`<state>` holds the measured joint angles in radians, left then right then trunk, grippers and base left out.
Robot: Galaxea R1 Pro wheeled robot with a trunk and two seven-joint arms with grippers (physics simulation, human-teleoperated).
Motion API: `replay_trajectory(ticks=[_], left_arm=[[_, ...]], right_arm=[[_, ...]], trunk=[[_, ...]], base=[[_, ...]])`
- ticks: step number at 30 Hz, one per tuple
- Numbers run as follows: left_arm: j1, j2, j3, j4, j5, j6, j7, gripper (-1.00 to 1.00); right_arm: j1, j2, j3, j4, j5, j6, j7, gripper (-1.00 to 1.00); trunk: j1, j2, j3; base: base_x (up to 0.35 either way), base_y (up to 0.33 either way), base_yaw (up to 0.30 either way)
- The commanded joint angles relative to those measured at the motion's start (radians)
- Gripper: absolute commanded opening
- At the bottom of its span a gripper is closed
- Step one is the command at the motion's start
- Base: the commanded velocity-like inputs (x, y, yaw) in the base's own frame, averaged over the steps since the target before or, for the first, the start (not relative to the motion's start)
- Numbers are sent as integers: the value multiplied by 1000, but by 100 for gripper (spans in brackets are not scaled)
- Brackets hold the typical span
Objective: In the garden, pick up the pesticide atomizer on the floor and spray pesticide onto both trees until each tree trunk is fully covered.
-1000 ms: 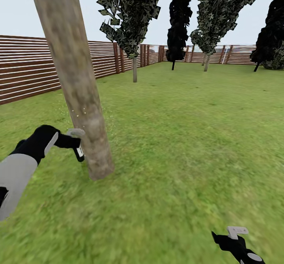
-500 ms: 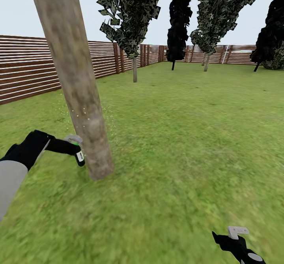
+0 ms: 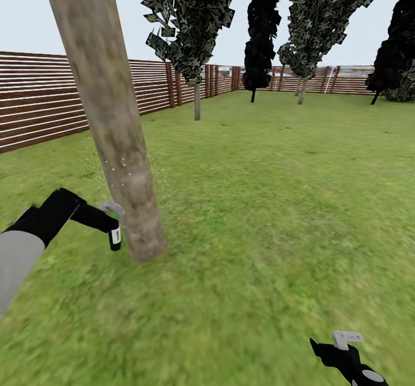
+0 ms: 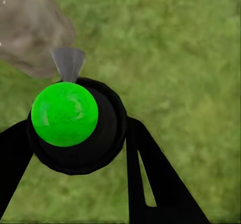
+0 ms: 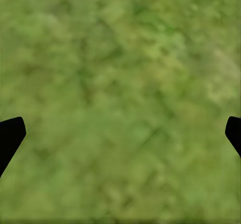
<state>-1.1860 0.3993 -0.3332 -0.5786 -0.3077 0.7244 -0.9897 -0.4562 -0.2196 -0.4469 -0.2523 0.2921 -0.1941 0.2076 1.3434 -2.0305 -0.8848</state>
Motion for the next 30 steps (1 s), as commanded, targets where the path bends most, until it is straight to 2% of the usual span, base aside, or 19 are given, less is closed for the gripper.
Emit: replay_trajectory(ticks=[1, 8, 12, 15, 16, 17, 19, 24, 26, 27, 28, 30], left_arm=[[13, 1, -6, -5, -5, 2, -6, -100], [23, 0, -8, -13, -4, 1, -5, -100], [39, 0, -3, 45, 3, 0, 104, -100], [70, 0, 5, 67, 4, -54, 129, -100], [72, 0, 23, 65, 4, -62, 132, -100], [69, 0, 62, 60, 3, -64, 133, -100], [49, 0, 94, 53, 0, -47, 134, -100], [-44, -2, 96, 51, -3, 2, 134, -100], [-46, -4, 91, 52, -4, 3, 135, -100], [-44, -4, 90, 53, -4, 2, 144, -100], [-36, -4, 92, 73, -1, -2, 193, -100], [-3, -4, 93, 119, 4, -11, 246, -100]], right_arm=[[-1, 0, -9, 1, 9, -4, 6, 100], [-1, 0, -9, 1, 9, -4, 6, 100], [-1, 0, -8, 1, 9, -4, 6, 100], [-1, 0, -8, 1, 9, -4, 6, 100], [-1, 0, -7, 1, 9, -4, 6, 100], [-1, 0, -7, 1, 9, -4, 6, 100], [-1, 0, -8, 1, 9, -4, 6, 100], [-1, 0, -9, 1, 9, -4, 6, 100], [-1, 0, -8, 1, 9, -4, 6, 100], [-1, 0, -9, 1, 9, -5, 6, 100], [-1, 0, -9, 1, 9, -4, 6, 100], [-1, 0, -8, 1, 9, -4, 6, 100]], trunk=[[0, 0, -1], [0, 0, -1], [0, 0, -1], [0, 0, -1], [0, 0, -1], [0, 0, -1], [0, 0, -1], [0, 0, -1], [0, 0, -1], [0, 0, -1], [0, 0, -1], [0, 0, -1]], base=[[0, 0, 0], [0, 0, 0], [0, 0, 0], [0, 0, 0], [0, 0, 0], [0, 0, 0], [0, 0, 0], [0, 0, 0], [0, 0, 0], [0, 0, 0], [0, 0, 0], [0, 0, 0]])
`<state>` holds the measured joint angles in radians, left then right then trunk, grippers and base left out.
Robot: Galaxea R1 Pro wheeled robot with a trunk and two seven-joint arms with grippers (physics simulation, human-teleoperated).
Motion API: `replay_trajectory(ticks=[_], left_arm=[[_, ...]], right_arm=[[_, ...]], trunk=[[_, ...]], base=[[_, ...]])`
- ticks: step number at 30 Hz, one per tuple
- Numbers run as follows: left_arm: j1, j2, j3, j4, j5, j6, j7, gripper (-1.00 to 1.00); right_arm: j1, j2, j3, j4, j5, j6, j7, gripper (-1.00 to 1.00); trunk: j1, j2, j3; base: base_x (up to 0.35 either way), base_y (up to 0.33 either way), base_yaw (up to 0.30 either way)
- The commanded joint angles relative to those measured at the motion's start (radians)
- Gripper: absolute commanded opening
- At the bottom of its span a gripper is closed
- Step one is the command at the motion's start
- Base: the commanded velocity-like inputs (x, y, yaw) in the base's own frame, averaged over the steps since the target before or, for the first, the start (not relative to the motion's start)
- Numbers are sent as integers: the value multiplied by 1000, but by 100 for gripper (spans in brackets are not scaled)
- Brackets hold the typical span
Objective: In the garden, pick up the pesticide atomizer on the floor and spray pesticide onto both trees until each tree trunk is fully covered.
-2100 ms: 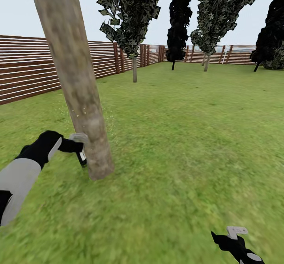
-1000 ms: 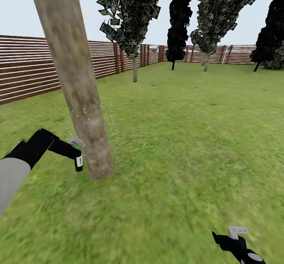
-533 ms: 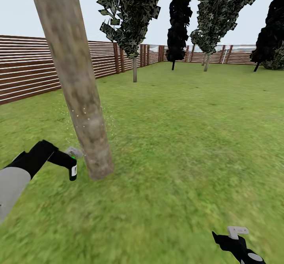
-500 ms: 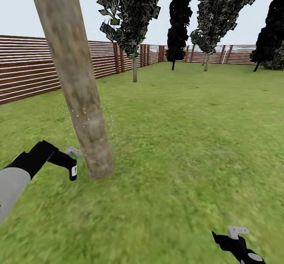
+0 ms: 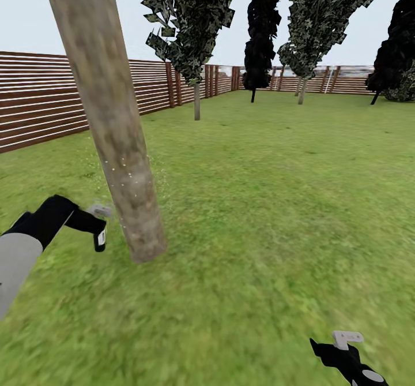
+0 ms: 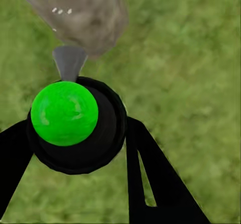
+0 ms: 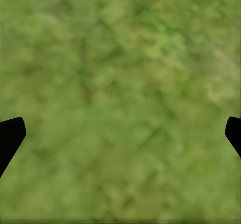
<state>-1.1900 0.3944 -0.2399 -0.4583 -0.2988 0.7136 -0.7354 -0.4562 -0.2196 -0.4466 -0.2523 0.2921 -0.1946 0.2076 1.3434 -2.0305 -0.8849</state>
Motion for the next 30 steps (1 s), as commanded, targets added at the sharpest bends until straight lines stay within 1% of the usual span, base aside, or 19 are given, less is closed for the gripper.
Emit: replay_trajectory(ticks=[1, 3, 4, 5, 7, 8, 9, 12, 14, 16, 18, 19, 20, 22, 23, 24, 26, 28, 30], left_arm=[[15, -1, 0, 14, -5, -2, 0, -100], [40, -1, 5, 28, -5, -6, 38, -100], [43, -1, 10, 23, -4, -4, 72, -100], [44, -2, 13, 18, -4, -1, 87, -100], [39, -4, 45, -1, -2, 4, 92, -100], [38, -4, 72, -41, -2, 6, 91, -100], [38, -4, 80, -66, -2, 8, 91, -100], [38, -3, 84, -79, -4, 13, 94, -100], [46, -1, 82, -64, -2, 12, 95, -100], [73, -3, 82, -17, 6, 7, 96, -100], [87, -2, 83, 44, 61, 1, 100, -100], [89, 1, 85, 53, 75, 0, 101, -100], [90, 4, 96, 56, 80, 0, 103, -100], [88, 10, 124, 50, 82, 4, 117, -100], [81, 18, 143, 48, 81, 9, 176, -100], [80, 20, 145, 48, 81, 10, 199, -100], [85, 20, 147, 50, 80, 11, 222, -100], [92, 13, 147, 62, 82, 7, 228, -100], [117, -7, 146, 68, 85, 3, 229, -100]], right_arm=[[-1, 0, -9, 1, 9, -4, 6, 100], [-1, 1, -8, 1, 9, -4, 6, 100], [-1, 1, -8, 1, 9, -4, 6, 100], [-1, 1, -8, 1, 9, -4, 6, 100], [-1, 0, -8, 1, 9, -3, 6, 100], [-1, 0, -8, 1, 9, -4, 6, 100], [-1, 0, -9, 1, 9, -4, 6, 100], [-1, 0, -9, 1, 9, -4, 6, 100], [-1, 0, -8, 1, 9, -4, 6, 100], [-1, 1, -8, 1, 9, -3, 6, 100], [-1, 2, -8, 1, 9, -3, 6, 100], [-1, 2, -8, 1, 9, -3, 6, 100], [-1, 2, -7, 1, 9, -4, 7, 100], [-1, 1, -7, 1, 9, -4, 7, 100], [-1, 0, -8, 1, 9, -4, 7, 100], [-1, 0, -8, 1, 9, -3, 7, 100], [-1, 0, -8, 1, 9, -4, 7, 100], [-1, 0, -8, 1, 9, -3, 7, 100], [-1, 0, -8, 1, 9, -3, 7, 100]], trunk=[[0, 0, -1], [0, 0, -1], [0, 0, -1], [0, 0, -1], [0, 0, -1], [0, 0, -1], [0, 0, -1], [0, 0, -1], [0, 0, -1], [0, 0, -1], [0, 0, -1], [0, 0, -1], [0, 0, -1], [0, 0, -1], [0, 0, -1], [0, 0, -1], [0, 0, -1], [0, 0, -1], [0, 0, -1]], base=[[0, 0, 0], [0, 0, 0], [0, 0, 0], [0, 0, 0], [0, 0, 0], [0, 0, 0], [0, 0, 0], [195, 0, 0], [160, 0, 0], [26, 0, 0], [5, 0, 0], [1, 0, 0], [0, 0, 0], [42, 0, 0], [242, 14, 0], [284, 47, 0], [299, 66, 0], [132, 19, 0], [19, 2, 0]])
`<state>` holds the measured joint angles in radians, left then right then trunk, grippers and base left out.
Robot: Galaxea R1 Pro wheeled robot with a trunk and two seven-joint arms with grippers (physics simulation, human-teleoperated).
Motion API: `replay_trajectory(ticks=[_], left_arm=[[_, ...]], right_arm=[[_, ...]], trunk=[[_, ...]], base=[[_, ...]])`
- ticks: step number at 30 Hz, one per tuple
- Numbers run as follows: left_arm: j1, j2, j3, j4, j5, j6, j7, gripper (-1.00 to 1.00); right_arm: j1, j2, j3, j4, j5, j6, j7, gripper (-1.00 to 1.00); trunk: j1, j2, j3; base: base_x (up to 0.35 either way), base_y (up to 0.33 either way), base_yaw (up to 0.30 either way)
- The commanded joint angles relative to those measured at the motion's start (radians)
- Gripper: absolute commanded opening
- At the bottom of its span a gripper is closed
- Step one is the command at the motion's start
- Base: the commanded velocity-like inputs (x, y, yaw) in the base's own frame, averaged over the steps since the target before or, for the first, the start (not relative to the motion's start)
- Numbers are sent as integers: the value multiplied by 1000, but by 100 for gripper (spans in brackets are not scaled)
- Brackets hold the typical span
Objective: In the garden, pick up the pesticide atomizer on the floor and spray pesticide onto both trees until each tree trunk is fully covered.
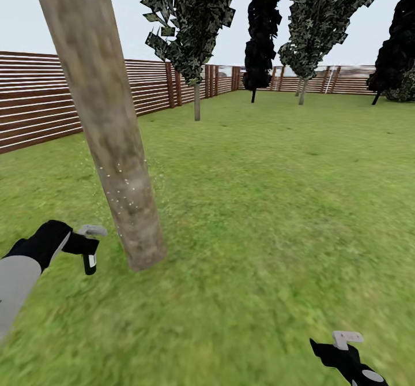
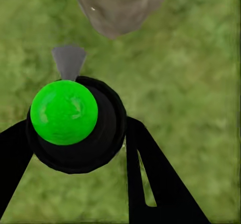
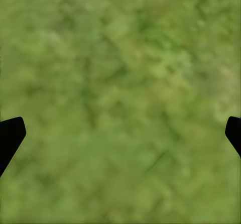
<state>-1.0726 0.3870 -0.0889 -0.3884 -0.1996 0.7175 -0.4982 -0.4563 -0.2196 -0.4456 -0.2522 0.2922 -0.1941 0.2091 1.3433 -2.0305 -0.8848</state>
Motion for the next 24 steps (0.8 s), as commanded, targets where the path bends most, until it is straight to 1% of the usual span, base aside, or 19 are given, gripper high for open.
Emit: replay_trajectory(ticks=[1, 3, 4, 5, 8, 9, 10, 11, 12, 13, 14, 19, 24], left_arm=[[16, -10, -3, -4, -14, -2, -8, -100], [34, -17, -2, -1, -14, -3, -8, -100], [58, -18, -2, -3, -14, -3, -8, -100], [96, -18, -1, -8, -14, -4, -8, -100], [105, -18, 2, -1, -11, -5, -8, -100], [114, -19, 3, 0, 0, -11, -8, -100], [128, -18, 4, 0, 9, -25, -8, -100], [143, -17, 7, 0, 20, -56, -8, -100], [152, -17, 19, 0, 32, -87, -8, -100], [158, -19, 38, 0, 44, -112, -8, -100], [160, -20, 46, -2, 50, -121, -8, -100], [161, -22, 52, -1, 54, -126, -8, -100], [161, -23, 52, -1, 54, -125, -8, -100]], right_arm=[[-1, 1, -9, 1, 8, -4, 6, 100], [-1, 2, -8, 1, 8, -4, 6, 100], [-1, 2, -8, 2, 8, -4, 6, 100], [-1, 3, -8, 3, 8, -4, 6, 100], [-1, 4, -9, 2, 7, -5, 6, 100], [-1, 4, -10, 1, 7, -6, 5, 100], [-1, 4, -10, 1, 6, -7, 4, 100], [-1, 4, -10, 0, 6, -7, 4, 100], [-1, 4, -10, 1, 6, -7, 4, 100], [-1, 6, -10, 1, 5, -7, 4, 100], [-1, 6, -10, 1, 5, -7, 4, 100], [-1, 5, -10, 1, 5, -7, 4, 100], [-1, 5, -10, 1, 5, -7, 4, 100]], trunk=[[0, 0, -1], [0, 0, -1], [0, 0, -1], [0, 0, -1], [0, 0, -1], [0, 0, -1], [0, 0, -1], [0, 0, -1], [0, 0, -1], [0, 0, -1], [0, 0, -1], [0, 0, -1], [0, 0, -1]], base=[[5, 1, 0], [1, 0, 0], [-86, -62, 0], [-172, -189, 0], [-88, -247, 0], [7, -271, 0], [67, -271, 0], [121, -258, 58], [161, -244, 157], [192, -234, 237], [202, -230, 263], [165, -240, 254], [14, -272, 31]])
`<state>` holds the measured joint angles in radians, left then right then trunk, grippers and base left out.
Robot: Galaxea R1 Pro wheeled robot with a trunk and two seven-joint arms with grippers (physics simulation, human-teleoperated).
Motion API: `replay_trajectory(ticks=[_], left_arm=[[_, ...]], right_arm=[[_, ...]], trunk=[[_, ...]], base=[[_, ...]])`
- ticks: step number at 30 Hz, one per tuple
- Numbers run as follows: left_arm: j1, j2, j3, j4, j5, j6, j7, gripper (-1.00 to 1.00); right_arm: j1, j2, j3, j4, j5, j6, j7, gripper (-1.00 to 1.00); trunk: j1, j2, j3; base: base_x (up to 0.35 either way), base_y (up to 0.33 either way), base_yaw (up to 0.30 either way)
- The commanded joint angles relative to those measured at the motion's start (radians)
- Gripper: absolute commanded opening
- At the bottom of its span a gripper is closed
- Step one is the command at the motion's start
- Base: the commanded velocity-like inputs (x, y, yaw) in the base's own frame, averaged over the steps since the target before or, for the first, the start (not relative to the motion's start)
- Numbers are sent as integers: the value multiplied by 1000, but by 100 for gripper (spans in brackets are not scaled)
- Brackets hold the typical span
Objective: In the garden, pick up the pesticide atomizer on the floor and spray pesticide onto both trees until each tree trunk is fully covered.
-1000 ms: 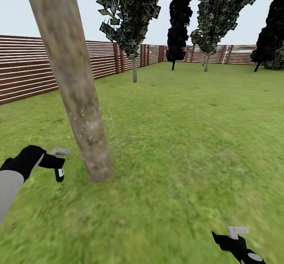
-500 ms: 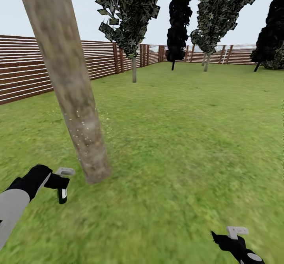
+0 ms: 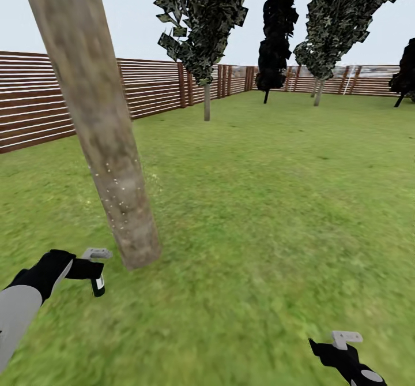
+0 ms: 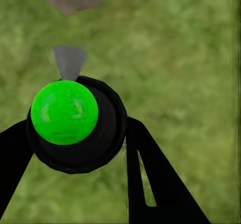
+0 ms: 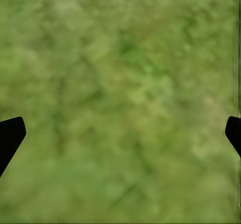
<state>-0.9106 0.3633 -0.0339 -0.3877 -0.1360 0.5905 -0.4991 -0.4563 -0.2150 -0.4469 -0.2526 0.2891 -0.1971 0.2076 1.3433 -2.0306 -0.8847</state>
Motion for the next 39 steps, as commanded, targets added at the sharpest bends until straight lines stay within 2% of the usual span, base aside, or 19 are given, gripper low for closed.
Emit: replay_trajectory(ticks=[1, 6, 13, 24, 39], left_arm=[[-1, -2, -3, -2, -10, 2, -7, -100], [-1, -19, -3, -2, -11, 0, -7, -100], [-1, -20, -3, -5, -11, 0, -7, -100], [-1, -20, -2, -7, -11, 2, -7, -100], [-1, -27, -1, -8, -10, 2, -7, -100]], right_arm=[[-1, 0, -9, 1, 8, -4, 6, 100], [-1, 0, -9, 1, 8, -4, 6, 100], [-1, 0, -9, 1, 8, -4, 6, 100], [-1, 0, -9, 1, 9, -4, 6, 100], [-1, 0, -9, 1, 9, -4, 6, 100]], trunk=[[0, 0, -1], [0, 0, -1], [0, 0, -1], [0, 0, -1], [0, 0, -1]], base=[[1, -274, 1], [0, -275, 0], [0, -275, 28], [11, -275, 209], [136, -280, 5]])
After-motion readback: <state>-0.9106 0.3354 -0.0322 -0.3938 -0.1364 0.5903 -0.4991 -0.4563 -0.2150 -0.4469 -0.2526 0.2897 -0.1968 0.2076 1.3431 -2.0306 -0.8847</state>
